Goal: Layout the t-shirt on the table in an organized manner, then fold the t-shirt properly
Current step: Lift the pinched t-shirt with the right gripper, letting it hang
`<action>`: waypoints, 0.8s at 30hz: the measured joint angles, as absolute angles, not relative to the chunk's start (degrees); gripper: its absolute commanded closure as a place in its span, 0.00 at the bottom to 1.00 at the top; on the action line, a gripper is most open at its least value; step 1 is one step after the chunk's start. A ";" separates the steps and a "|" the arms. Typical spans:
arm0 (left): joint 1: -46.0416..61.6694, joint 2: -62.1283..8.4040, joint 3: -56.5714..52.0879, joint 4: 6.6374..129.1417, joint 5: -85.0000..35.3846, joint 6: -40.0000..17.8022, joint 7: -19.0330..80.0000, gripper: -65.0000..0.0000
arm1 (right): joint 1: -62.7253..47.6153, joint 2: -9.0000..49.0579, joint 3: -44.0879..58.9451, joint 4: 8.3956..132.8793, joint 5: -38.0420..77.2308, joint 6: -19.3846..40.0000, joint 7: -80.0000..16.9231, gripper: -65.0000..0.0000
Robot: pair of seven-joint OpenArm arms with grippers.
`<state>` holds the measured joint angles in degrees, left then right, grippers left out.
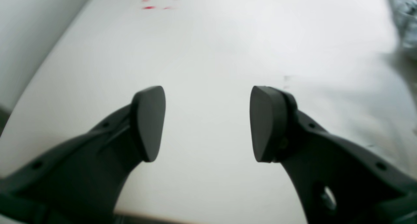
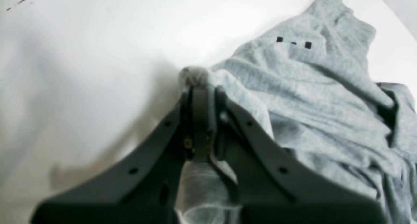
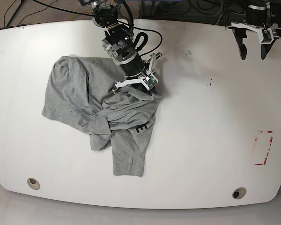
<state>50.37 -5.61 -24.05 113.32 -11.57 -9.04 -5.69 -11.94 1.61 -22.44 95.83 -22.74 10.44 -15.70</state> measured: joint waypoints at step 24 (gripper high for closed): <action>48.69 -5.74 -18.41 113.14 -11.42 -8.97 -5.13 0.40 | -7.66 1.61 -22.35 113.86 -22.74 10.41 -16.12 1.00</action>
